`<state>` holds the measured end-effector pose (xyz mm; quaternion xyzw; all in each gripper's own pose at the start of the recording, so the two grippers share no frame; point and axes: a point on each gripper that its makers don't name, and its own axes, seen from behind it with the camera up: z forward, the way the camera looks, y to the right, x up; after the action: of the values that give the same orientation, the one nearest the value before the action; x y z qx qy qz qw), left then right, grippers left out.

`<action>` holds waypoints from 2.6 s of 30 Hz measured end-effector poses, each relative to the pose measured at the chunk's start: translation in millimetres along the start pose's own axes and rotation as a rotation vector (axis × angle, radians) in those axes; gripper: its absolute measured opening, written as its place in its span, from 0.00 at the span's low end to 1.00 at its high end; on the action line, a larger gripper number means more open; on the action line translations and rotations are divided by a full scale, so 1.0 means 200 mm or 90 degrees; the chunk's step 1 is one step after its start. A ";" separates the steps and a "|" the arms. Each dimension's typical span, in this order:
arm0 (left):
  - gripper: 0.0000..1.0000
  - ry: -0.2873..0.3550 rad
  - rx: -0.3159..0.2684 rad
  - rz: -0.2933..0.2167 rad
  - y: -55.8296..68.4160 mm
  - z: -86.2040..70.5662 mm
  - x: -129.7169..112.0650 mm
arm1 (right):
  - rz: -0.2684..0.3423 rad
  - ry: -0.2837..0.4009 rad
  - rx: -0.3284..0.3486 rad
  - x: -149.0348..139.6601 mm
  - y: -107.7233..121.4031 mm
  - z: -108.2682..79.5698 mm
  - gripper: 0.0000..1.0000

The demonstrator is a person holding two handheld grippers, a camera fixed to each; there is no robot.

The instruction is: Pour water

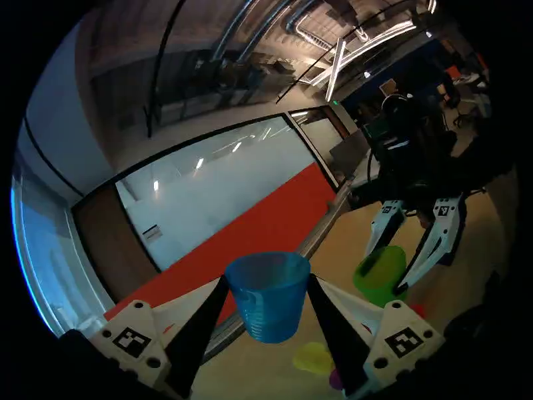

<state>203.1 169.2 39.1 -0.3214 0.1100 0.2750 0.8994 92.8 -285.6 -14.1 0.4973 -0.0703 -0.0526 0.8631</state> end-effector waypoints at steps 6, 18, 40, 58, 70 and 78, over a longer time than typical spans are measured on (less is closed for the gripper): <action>0.86 -0.004 0.001 0.041 0.00 0.00 0.02 | -0.006 -0.003 0.012 -0.01 -0.04 0.03 0.91; 0.85 -0.005 0.008 0.114 0.00 0.00 0.06 | -0.003 -0.001 0.024 -0.01 -0.06 0.07 0.91; 0.85 0.013 0.016 0.265 0.02 0.03 0.13 | 0.002 0.001 0.031 -0.01 -0.07 0.12 0.91; 0.85 0.013 0.019 0.341 0.05 0.04 0.16 | 0.008 0.002 0.032 -0.01 -0.06 0.13 0.91; 0.85 0.016 0.021 0.366 0.07 0.04 0.18 | 0.007 0.003 0.030 -0.01 -0.06 0.11 0.91; 0.85 0.017 0.022 0.384 0.08 0.04 0.19 | 0.005 0.003 0.031 0.00 -0.06 0.11 0.91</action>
<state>225.3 200.5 22.3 -0.2622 0.2172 0.5237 0.7809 88.0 -310.6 -14.2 0.5178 -0.0713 -0.0464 0.8513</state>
